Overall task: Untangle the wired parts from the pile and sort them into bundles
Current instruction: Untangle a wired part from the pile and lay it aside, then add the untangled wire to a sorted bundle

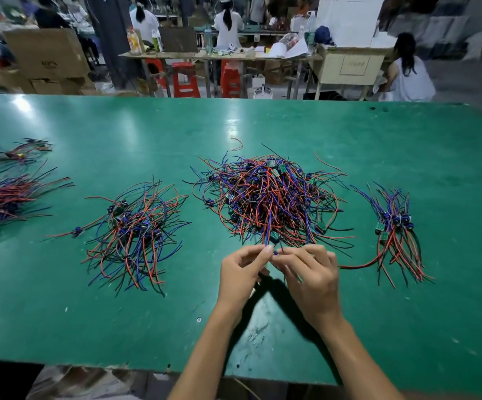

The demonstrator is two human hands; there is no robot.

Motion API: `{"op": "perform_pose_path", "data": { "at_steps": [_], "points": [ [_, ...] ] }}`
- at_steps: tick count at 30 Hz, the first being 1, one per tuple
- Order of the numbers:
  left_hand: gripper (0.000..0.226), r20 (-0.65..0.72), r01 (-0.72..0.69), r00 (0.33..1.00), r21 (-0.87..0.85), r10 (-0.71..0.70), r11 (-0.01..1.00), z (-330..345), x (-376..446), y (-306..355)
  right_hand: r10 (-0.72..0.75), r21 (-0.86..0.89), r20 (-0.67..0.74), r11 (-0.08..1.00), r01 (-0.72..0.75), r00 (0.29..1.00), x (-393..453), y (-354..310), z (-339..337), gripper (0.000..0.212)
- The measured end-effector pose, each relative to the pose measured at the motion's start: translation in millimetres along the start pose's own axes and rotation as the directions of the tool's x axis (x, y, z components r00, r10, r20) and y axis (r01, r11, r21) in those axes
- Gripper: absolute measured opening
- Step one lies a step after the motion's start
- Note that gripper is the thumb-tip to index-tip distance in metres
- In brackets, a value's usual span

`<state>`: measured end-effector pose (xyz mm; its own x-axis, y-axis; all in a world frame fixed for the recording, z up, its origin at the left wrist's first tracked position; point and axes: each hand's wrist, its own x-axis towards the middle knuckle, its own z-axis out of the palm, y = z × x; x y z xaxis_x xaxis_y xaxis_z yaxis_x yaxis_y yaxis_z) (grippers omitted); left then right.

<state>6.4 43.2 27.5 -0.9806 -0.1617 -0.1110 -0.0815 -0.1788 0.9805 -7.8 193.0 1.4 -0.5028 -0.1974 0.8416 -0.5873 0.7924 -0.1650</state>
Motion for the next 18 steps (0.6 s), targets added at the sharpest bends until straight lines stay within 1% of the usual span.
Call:
{"op": "perform_pose_path", "data": {
  "at_steps": [2, 3, 5, 7, 9, 12, 13, 15, 17, 18],
  "points": [
    [0.014, 0.001, 0.019, 1.0, -0.03, -0.019, 0.999, -4, -1, 0, 0.021, 0.044, 0.033, 0.999, -0.022, 0.999, -2, 1, 0, 0.002],
    [0.014, 0.003, 0.016, 1.0, -0.043, -0.015, 0.999, -6, -2, 0, 0.065, 0.083, 0.043, 0.994, -0.068, 0.997, -2, 2, 0, 0.003],
    [0.012, 0.001, -0.016, 1.0, -0.07, 0.016, 0.997, -11, -7, -3, 0.191, 0.132, 0.064, 0.971, -0.198, 0.98, -3, 3, -2, 0.015],
    [0.013, -0.009, -0.051, 0.999, -0.104, 0.05, 0.993, -15, -11, -5, 0.303, 0.129, 0.089, 0.941, -0.313, 0.949, -3, 2, -5, 0.03],
    [0.017, -0.027, -0.059, 0.998, -0.155, 0.055, 0.986, -18, -12, -5, 0.427, 0.121, 0.077, 0.893, -0.433, 0.901, -1, 1, -7, 0.035],
    [0.025, -0.012, -0.067, 0.998, -0.229, 0.066, 0.971, -21, -13, -5, 0.614, 0.128, 0.021, 0.781, -0.612, 0.789, 3, 7, -9, 0.036],
    [0.026, -0.004, -0.07, 0.997, -0.243, 0.071, 0.968, -21, -14, -5, 0.65, 0.125, 0.022, 0.752, -0.647, 0.76, 4, 10, -9, 0.038],
    [0.019, -0.022, -0.067, 0.998, -0.27, 0.064, 0.96, -20, -14, -6, 0.695, 0.078, 0.043, 0.714, -0.696, 0.718, 4, 13, -8, 0.046],
    [0.011, -0.071, -0.052, 0.997, -0.297, 0.032, 0.953, -17, -12, -7, 0.716, 0.023, 0.039, 0.697, -0.717, 0.697, 4, 12, -7, 0.055],
    [0.011, -0.099, -0.05, 0.995, -0.305, 0.02, 0.951, -16, -10, -7, 0.722, 0.011, 0.015, 0.691, -0.722, 0.691, 4, 10, -6, 0.057]
  ]
}}
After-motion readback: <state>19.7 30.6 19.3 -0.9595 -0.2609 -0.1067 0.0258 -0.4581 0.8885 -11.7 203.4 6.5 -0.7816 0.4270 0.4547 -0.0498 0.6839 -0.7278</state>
